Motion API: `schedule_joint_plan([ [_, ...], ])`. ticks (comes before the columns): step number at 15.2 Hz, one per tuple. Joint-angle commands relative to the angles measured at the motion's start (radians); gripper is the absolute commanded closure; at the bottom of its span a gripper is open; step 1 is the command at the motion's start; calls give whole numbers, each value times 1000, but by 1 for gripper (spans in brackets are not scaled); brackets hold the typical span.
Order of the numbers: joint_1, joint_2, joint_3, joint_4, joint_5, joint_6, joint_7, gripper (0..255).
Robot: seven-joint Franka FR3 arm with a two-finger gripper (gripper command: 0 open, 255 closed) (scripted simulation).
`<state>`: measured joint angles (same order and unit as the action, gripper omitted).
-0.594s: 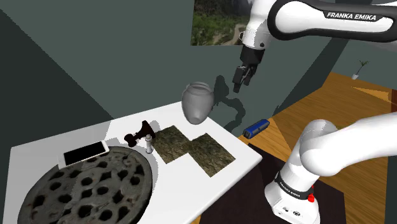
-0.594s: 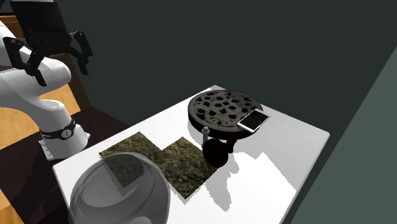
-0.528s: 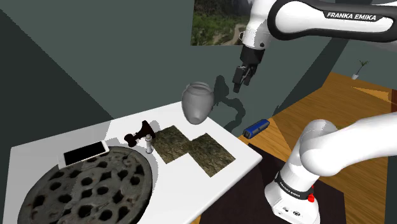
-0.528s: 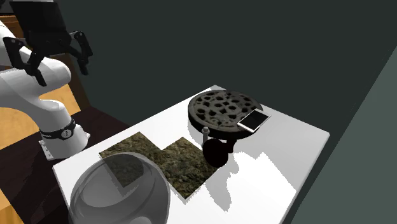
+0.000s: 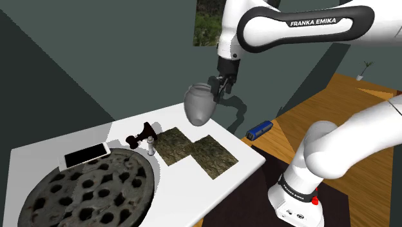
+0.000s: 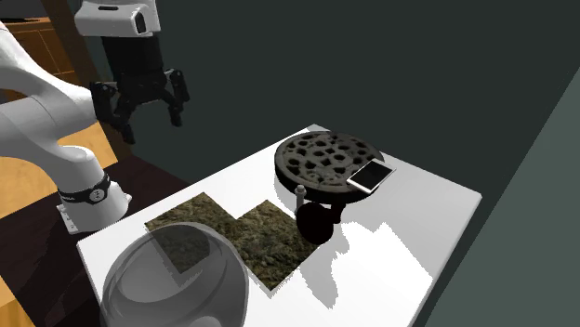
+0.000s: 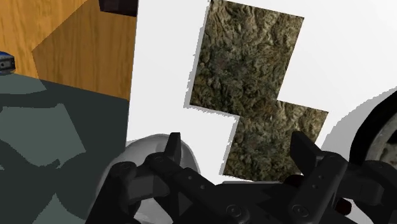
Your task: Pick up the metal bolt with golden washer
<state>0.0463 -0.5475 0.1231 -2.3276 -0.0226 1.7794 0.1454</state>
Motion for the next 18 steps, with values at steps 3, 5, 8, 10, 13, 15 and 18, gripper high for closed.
schedule_joint_plan([
  [3, 12, 144, 50, 56, 3, 60, 54, 0],
  [5, 17, 219, 74, 94, -2, 83, 82, 0],
  [8, 26, 335, 107, 159, -16, 112, 125, 0],
  [10, 33, 414, 126, 209, -30, 125, 155, 0],
  [13, 47, 535, 150, 292, -57, 137, 199, 0],
  [15, 60, 617, 163, 353, -78, 140, 228, 0],
  [18, 85, 741, 175, 456, -111, 135, 268, 0],
])
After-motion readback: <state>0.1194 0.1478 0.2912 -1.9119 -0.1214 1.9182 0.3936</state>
